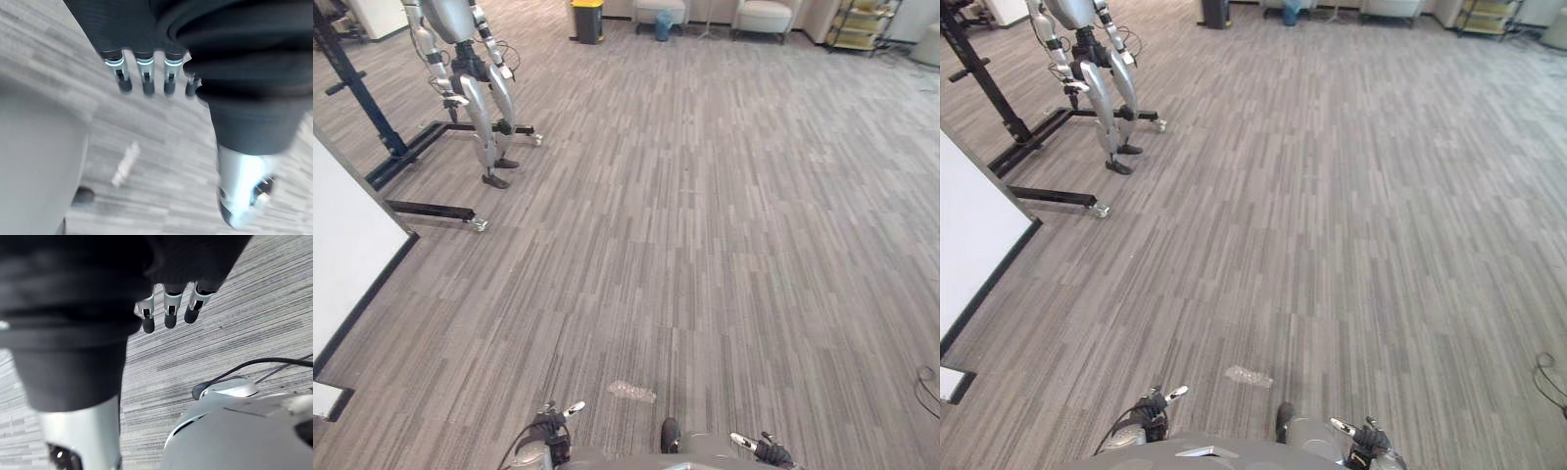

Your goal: Organize washtable

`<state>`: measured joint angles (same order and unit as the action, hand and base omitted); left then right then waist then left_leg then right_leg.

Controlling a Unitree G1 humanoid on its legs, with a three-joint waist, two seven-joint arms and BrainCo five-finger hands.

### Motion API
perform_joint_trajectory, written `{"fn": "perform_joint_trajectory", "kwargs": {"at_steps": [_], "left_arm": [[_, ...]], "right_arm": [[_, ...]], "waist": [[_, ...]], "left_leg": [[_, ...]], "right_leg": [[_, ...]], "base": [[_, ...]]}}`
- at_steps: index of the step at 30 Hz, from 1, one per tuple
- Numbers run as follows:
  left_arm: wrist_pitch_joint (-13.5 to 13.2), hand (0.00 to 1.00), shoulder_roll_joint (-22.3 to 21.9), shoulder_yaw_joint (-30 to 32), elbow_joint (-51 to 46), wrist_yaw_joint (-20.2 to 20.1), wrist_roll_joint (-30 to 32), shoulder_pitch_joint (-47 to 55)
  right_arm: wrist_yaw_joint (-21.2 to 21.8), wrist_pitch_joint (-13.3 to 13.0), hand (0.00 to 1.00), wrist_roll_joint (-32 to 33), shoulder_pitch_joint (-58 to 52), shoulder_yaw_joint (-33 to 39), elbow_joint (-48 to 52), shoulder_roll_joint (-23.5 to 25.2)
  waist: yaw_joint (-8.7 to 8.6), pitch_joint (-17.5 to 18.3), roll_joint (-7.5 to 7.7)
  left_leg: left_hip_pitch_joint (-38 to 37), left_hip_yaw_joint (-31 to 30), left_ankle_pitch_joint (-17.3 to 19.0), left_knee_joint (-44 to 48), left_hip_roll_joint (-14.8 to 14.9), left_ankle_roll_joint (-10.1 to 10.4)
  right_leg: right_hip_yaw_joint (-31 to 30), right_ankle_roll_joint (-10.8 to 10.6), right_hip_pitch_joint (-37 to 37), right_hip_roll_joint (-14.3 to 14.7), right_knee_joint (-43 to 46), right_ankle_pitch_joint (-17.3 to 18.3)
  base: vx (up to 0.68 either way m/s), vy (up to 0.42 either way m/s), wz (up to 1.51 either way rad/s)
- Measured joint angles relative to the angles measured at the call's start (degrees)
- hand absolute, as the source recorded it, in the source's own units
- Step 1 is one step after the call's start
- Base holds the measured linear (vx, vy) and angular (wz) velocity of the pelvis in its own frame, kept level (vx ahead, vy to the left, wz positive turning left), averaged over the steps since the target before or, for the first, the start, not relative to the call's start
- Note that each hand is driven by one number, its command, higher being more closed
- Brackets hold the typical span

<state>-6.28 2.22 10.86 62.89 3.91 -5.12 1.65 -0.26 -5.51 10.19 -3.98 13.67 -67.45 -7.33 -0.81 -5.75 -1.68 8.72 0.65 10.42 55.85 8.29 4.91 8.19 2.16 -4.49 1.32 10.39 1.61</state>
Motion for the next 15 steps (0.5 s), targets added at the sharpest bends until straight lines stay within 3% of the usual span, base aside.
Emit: {"fn": "perform_joint_trajectory", "kwargs": {"at_steps": [2, 3, 5, 6, 7, 8, 9, 10, 11, 15], "left_arm": [[0.0, 0.00, 0.3, -0.3, 0.1, 0.0, 0.0, 0.1], [-0.1, 0.00, 0.5, -0.7, 0.0, 0.1, 0.0, 0.1], [-0.2, 0.00, 0.5, -2.2, 0.0, 0.1, 0.0, 0.1], [-0.2, 0.00, 0.4, -2.8, 0.0, 0.2, -0.1, 0.1], [-0.2, 0.00, 0.4, -3.0, 0.1, 0.2, 0.0, 0.2], [-0.1, 0.00, 0.0, -3.5, 0.6, 0.2, -0.1, 0.6], [-0.2, 0.00, -0.4, -3.7, 2.1, 0.2, -0.4, 0.2], [-0.1, 0.00, 0.0, -3.9, 2.2, 0.2, -0.4, -0.2], [-0.2, 0.00, 0.6, -4.0, 2.2, 0.3, -0.4, 0.2], [0.0, 0.00, 2.1, -5.7, 3.1, -0.1, -0.8, 0.9]], "right_arm": [[0.0, 0.0, 0.00, 0.0, 0.9, -0.3, 0.1, 0.0], [-0.1, -0.2, 0.00, 0.0, 1.4, -0.8, 0.2, 0.0], [-0.5, -0.3, 0.00, 0.0, 2.6, -1.5, 0.5, 0.0], [-0.8, -0.5, 0.00, 0.0, 2.9, -1.9, 1.7, 0.0], [-0.9, -0.6, 0.00, 0.1, 2.8, -2.0, 2.3, 0.0], [-1.0, -0.8, 0.00, 0.0, 2.6, -2.3, 2.7, -0.4], [-1.0, -0.6, 0.00, 0.0, 2.5, -2.4, 2.0, -0.8], [-1.1, -0.4, 0.00, 0.0, 2.4, -2.5, 2.0, -0.5], [-1.0, -0.4, 0.00, 0.3, 1.4, -2.5, 2.1, 0.0], [-0.8, -0.4, 0.00, 0.3, -0.8, -2.4, 1.8, 0.7]], "waist": [[0.11, -0.7, 0.06], [0.61, -1.1, 0.71], [1.28, -1.0, 0.31], [1.27, -0.9, -0.04], [1.25, -0.8, -0.43], [1.13, -0.4, -2.02], [1.20, -0.6, -3.90], [1.19, -0.7, -3.44], [1.13, -0.8, -1.42], [-0.09, 2.1, 0.89]], "left_leg": [[2.1, 2.5, 0.9, 4.3, 1.8, -1.2], [2.8, 4.8, 2.2, 2.1, 2.3, -0.9], [2.7, 7.9, 3.6, -8.8, 2.4, -0.8], [1.8, 8.9, 3.0, -20.5, 2.1, -0.3], [1.1, 8.7, 1.9, -27.1, 1.8, 0.4], [0.3, 6.9, -3.9, -38.6, 1.8, 0.7], [0.2, 4.9, -8.8, -40.5, 1.9, 0.4], [-1.1, 5.4, -9.2, -41.4, 1.1, 0.1], [-4.2, 6.7, -10.0, -45.8, -0.8, -0.5], [-12.0, 8.0, -16.2, -61.7, -5.3, -1.8]], "right_leg": [[0.1, 0.2, 5.0, 0.2, -2.9, 0.2], [-0.1, 0.2, 7.8, -0.2, -4.3, 0.2], [-1.1, 0.2, 10.1, -1.2, -5.6, 0.2], [-1.3, -0.3, 10.8, -1.7, -6.4, 0.6], [-1.3, -0.8, 10.8, -1.8, -6.6, 1.1], [-1.6, -1.8, 10.6, -1.2, -6.9, 3.0], [-2.2, -2.7, 11.1, -0.3, -6.3, 4.1], [-2.8, -3.1, 11.4, -1.2, -5.6, 4.4], [-3.6, -4.0, 11.6, -3.2, -4.7, 5.8], [-4.2, -5.8, 11.6, -6.3, -4.8, 7.7]], "base": [[0.21, -0.090, 0.09], [0.30, -0.082, 0.00], [0.26, -0.015, -0.17], [0.19, 0.019, -0.23], [0.16, 0.058, -0.24], [0.10, 0.147, -0.19], [0.09, 0.173, -0.14], [0.12, 0.205, -0.13], [0.17, 0.175, -0.17], [0.15, 0.136, -0.06]]}}
